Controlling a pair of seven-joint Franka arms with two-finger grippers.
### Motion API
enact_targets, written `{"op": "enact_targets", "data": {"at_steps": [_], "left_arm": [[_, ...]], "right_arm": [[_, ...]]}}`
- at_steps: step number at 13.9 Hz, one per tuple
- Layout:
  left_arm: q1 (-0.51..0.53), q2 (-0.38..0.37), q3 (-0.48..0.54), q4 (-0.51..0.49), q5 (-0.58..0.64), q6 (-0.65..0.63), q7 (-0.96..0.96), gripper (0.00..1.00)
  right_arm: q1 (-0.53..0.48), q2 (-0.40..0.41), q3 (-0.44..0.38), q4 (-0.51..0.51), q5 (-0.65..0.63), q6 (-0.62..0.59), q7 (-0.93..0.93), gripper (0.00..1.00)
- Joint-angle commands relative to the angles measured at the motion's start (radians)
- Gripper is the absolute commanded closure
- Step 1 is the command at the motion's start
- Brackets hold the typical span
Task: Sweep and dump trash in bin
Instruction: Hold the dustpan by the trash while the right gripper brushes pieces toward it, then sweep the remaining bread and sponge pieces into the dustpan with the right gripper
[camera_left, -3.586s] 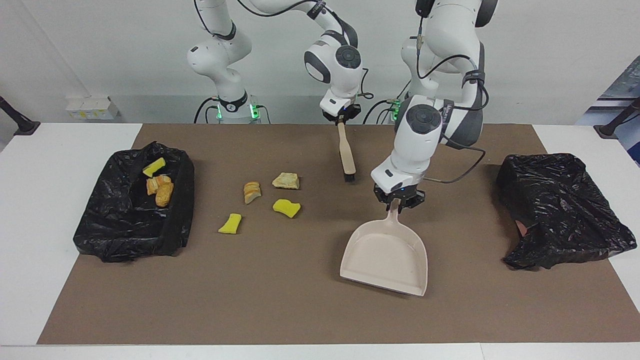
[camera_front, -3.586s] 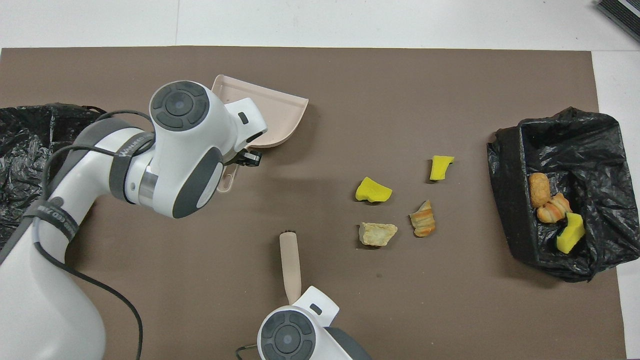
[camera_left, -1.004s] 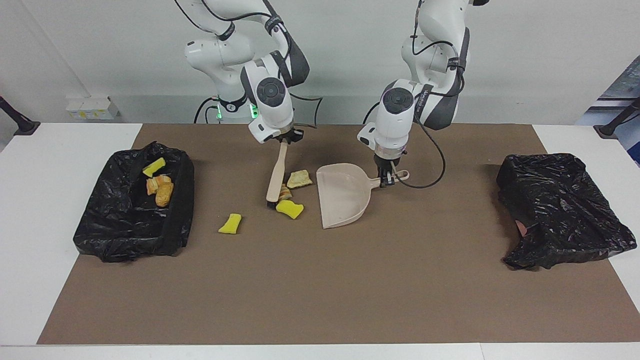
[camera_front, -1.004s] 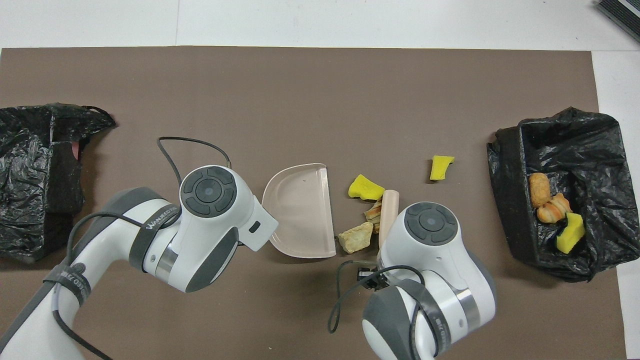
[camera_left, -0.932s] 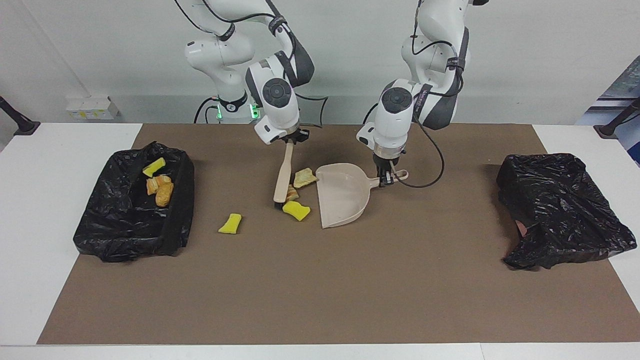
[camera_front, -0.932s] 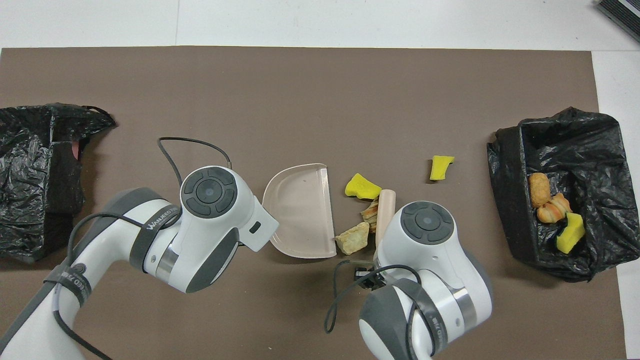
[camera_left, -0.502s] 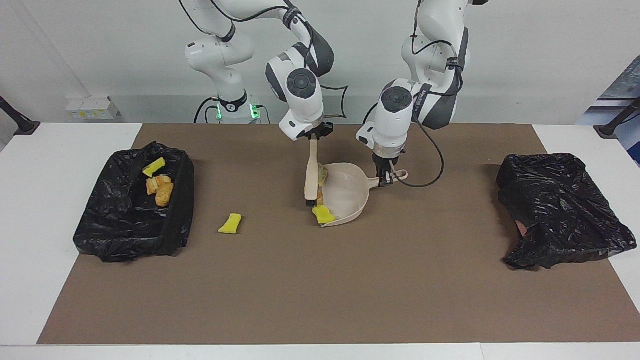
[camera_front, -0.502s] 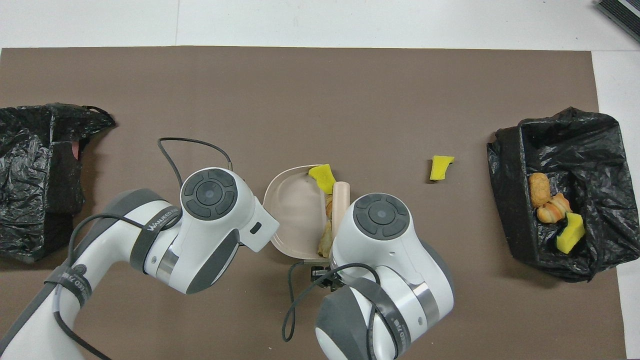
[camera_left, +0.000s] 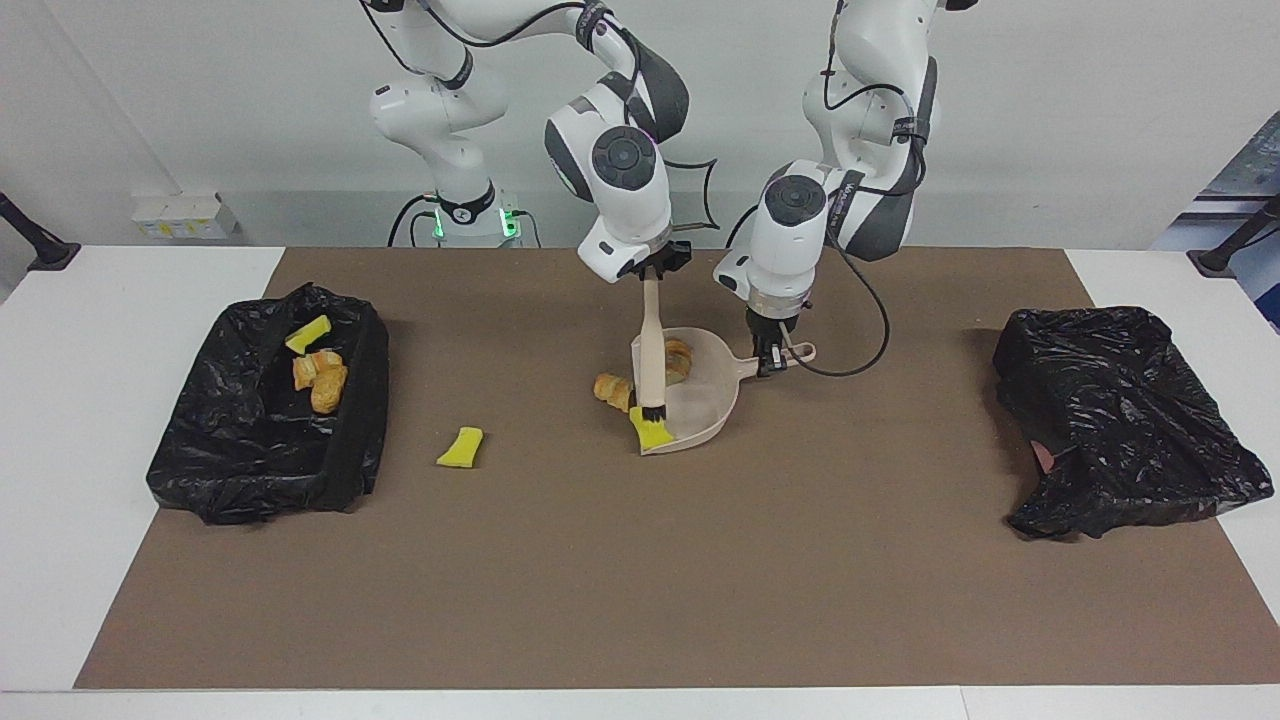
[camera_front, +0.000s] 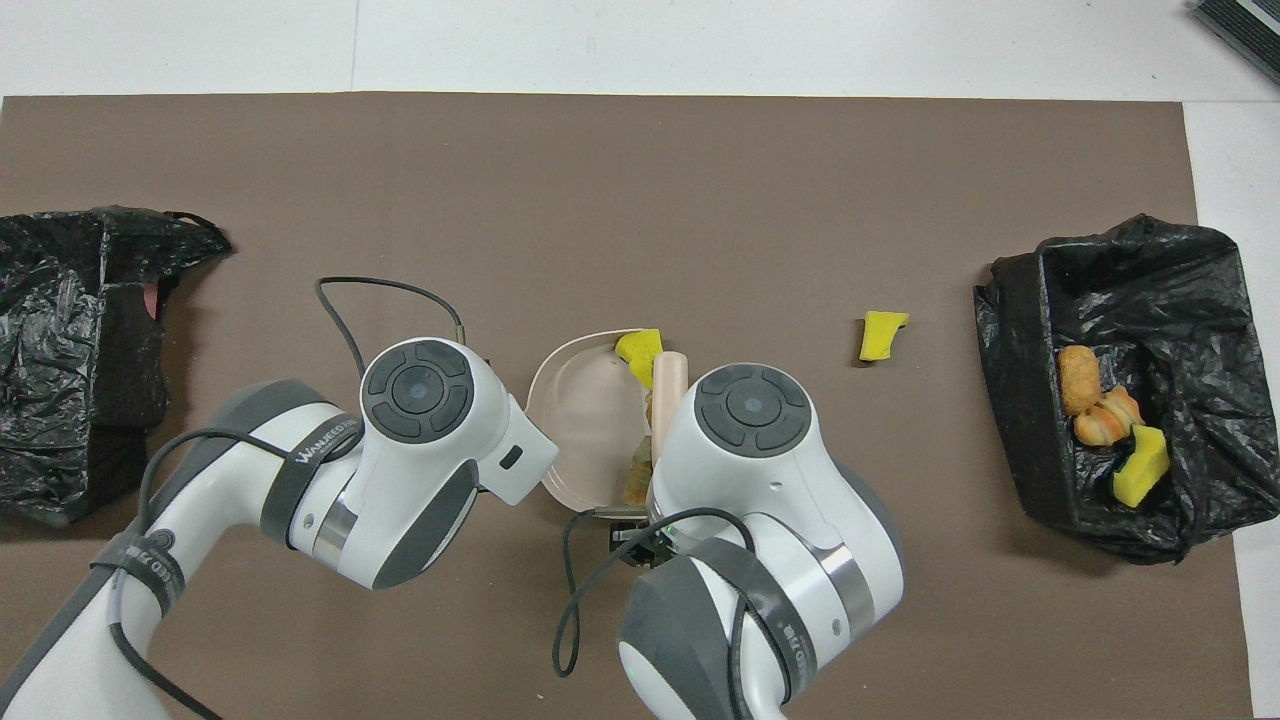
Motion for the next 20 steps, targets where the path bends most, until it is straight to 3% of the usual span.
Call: {"op": "enact_targets", "data": {"at_steps": [1,4,12,15,20], "left_arm": [[0.008,-0.026,0.006,-0.038,0.016,0.034,-0.018,1.0],[0.008,-0.026,0.006,-0.038,0.016,0.033,-0.054,1.0],[0.005,-0.026,0.006,-0.036,0.016,0.025,-0.148,1.0],[0.003,-0.026,0.005,-0.035,0.014,0.026,-0.192,1.0],[-0.013,-0.03,0.002,-0.035,0.014,-0.004,-0.266,1.0]], "right_arm": [[-0.007,0.015,-0.001,0.062,-0.074,-0.072,-0.013,1.0],[-0.067,0.02,-0.003,0.06,-0.192,-0.084,-0.041,1.0],[-0.345,0.049,-0.007,0.005,-0.468,-0.079,-0.131,1.0],[-0.452,0.031,-0.006,-0.053,-0.488,-0.073,-0.156,1.0],[-0.472,-0.005,-0.001,-0.188,-0.49,0.02,-0.274,1.0]]}}
